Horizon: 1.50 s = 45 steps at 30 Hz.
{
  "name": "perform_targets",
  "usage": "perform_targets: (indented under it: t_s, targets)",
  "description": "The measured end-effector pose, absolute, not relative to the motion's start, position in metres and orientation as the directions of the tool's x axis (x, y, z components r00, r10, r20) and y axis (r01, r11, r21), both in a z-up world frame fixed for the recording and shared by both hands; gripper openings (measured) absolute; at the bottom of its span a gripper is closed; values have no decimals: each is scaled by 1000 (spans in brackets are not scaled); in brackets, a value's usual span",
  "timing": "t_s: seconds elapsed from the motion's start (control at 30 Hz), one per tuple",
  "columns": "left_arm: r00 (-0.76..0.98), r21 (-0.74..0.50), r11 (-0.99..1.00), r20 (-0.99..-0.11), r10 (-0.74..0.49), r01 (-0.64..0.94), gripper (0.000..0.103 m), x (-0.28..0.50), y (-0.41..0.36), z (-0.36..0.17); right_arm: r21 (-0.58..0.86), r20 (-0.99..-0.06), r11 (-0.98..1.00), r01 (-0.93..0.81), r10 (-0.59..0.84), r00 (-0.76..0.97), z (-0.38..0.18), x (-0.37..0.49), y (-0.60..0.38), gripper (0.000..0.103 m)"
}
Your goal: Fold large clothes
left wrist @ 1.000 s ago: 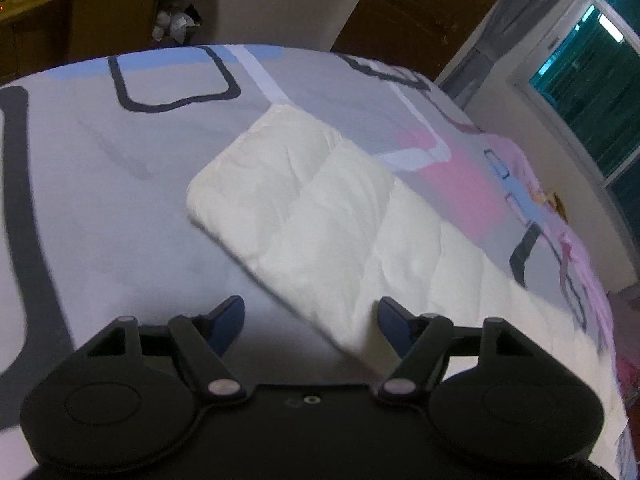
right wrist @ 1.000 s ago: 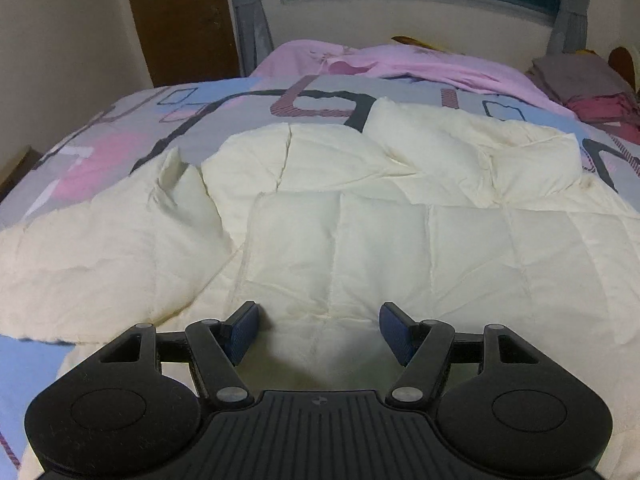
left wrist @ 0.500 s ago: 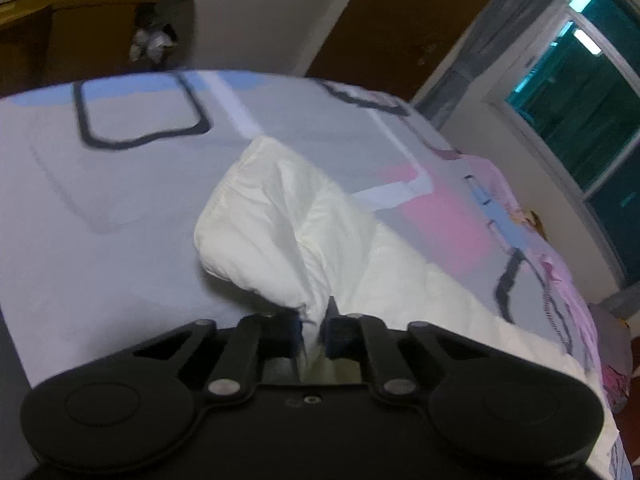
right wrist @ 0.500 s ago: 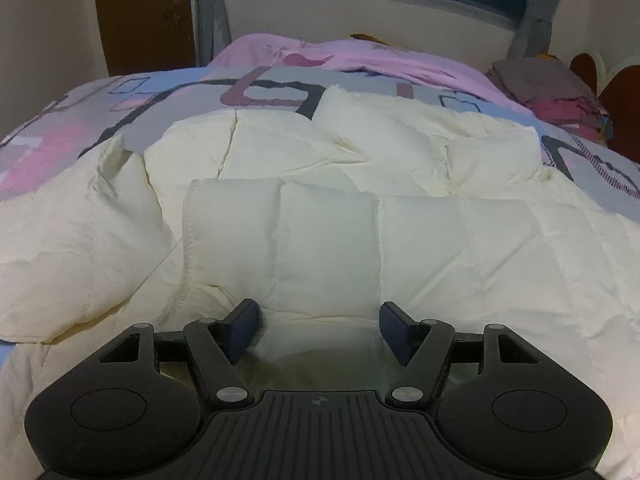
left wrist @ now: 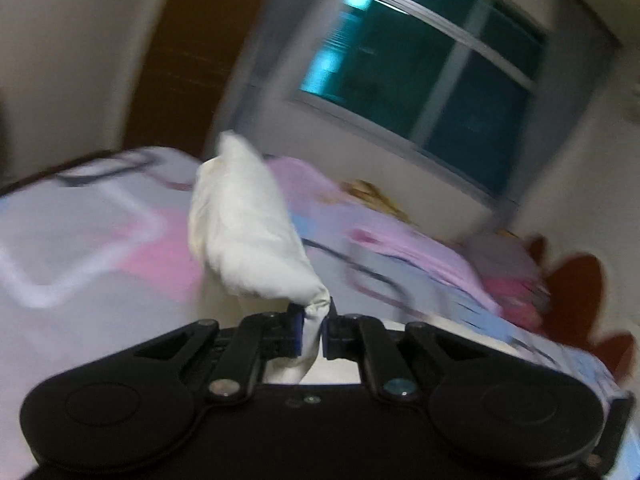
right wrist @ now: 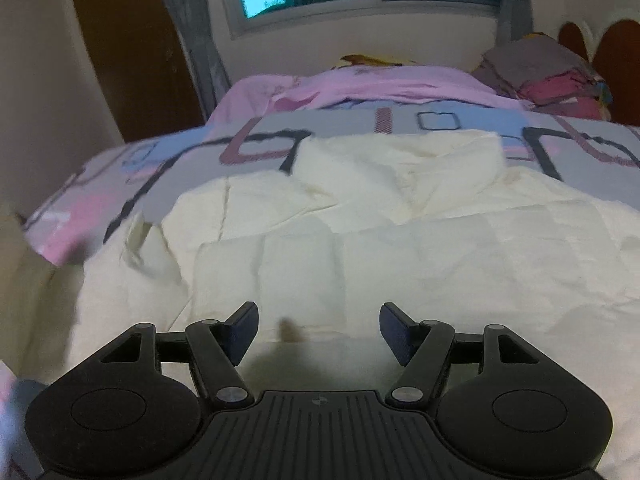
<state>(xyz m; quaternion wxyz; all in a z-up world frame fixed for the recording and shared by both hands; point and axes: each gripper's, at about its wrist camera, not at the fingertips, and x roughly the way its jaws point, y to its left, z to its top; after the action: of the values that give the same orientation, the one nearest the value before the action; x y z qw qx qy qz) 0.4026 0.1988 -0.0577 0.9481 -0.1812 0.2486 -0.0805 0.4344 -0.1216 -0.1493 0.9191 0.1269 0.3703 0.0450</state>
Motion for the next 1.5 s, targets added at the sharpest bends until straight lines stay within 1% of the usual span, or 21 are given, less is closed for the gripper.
perform_targets:
  t_s: [0.17, 0.27, 0.37, 0.47, 0.53, 0.57, 0.6, 0.63, 0.7, 0.8, 0.83, 0.87, 0.9, 1.07, 1.13, 1.2, 1.27, 1.3, 1.33, 1.37, 1.5]
  targets:
    - [795, -357, 896, -445, -412, 264, 8, 422, 93, -62, 294, -659, 954, 55, 160, 735, -143, 421, -166, 67]
    - [731, -355, 873, -487, -479, 335, 8, 432, 38, -81, 305, -656, 949, 85, 144, 741, -141, 412, -194, 67]
    - [665, -310, 864, -552, -503, 396, 8, 438, -8, -107, 324, -654, 940, 103, 144, 743, -139, 406, -219, 67]
    - [606, -252, 871, -636, -478, 422, 14, 440, -38, -133, 348, -648, 932, 104, 159, 745, -138, 399, -235, 67]
    - [593, -218, 877, -664, -455, 429, 27, 437, -42, -143, 387, -641, 917, 93, 195, 742, -138, 399, -241, 67]
    - [589, -207, 878, -672, -449, 432, 29, 434, -42, -145, 411, -636, 907, 89, 215, 742, -138, 398, -242, 67]
    - [596, -188, 883, -675, -435, 431, 37, 430, -40, -146, 439, -630, 894, 86, 238, 739, -138, 399, -243, 67]
    - [605, -173, 887, -674, -424, 428, 53, 426, -37, -145, 461, -624, 884, 81, 258, 738, -138, 400, -243, 67]
    - [645, -141, 903, -657, -391, 405, 70, 416, -26, -140, 487, -613, 871, 64, 289, 735, -138, 403, -240, 67]
    - [682, -108, 919, -638, -356, 379, 70, 406, -9, -129, 511, -603, 859, 34, 331, 726, -137, 412, -230, 68]
    - [695, -101, 929, -636, -336, 357, 70, 404, 0, -127, 513, -605, 858, 25, 341, 719, -138, 417, -227, 70]
    - [708, -98, 939, -632, -314, 329, 70, 401, 10, -127, 508, -609, 861, 17, 345, 714, -139, 420, -221, 83]
    - [720, -93, 948, -629, -292, 304, 70, 396, 18, -124, 496, -613, 868, 11, 342, 712, -140, 422, -216, 91]
    - [747, -58, 985, -645, -160, 161, 70, 384, 67, -129, 443, -646, 896, -39, 349, 679, -152, 434, -186, 91]
    - [739, -47, 993, -665, -109, 104, 70, 380, 87, -136, 417, -659, 907, -65, 351, 666, -156, 439, -173, 84]
    - [725, -26, 998, -687, -56, 52, 70, 378, 101, -144, 415, -676, 907, -74, 362, 642, -164, 443, -164, 54]
    - [707, -24, 1000, -707, -30, 18, 70, 378, 111, -152, 399, -688, 915, -68, 348, 637, -169, 445, -157, 51]
    - [700, -23, 1000, -713, -22, 8, 70, 379, 114, -155, 400, -687, 913, -75, 354, 635, -170, 446, -155, 39]
    - [699, -25, 1000, -715, -19, 2, 70, 380, 115, -157, 411, -688, 908, -81, 367, 626, -170, 446, -154, 29]
    - [703, -25, 1000, -711, -18, 0, 70, 381, 115, -157, 420, -685, 903, -85, 377, 624, -168, 446, -154, 13]
    - [722, -24, 1000, -692, -22, 7, 70, 393, 104, -158, 405, -648, 908, -109, 369, 667, -146, 438, -159, 9]
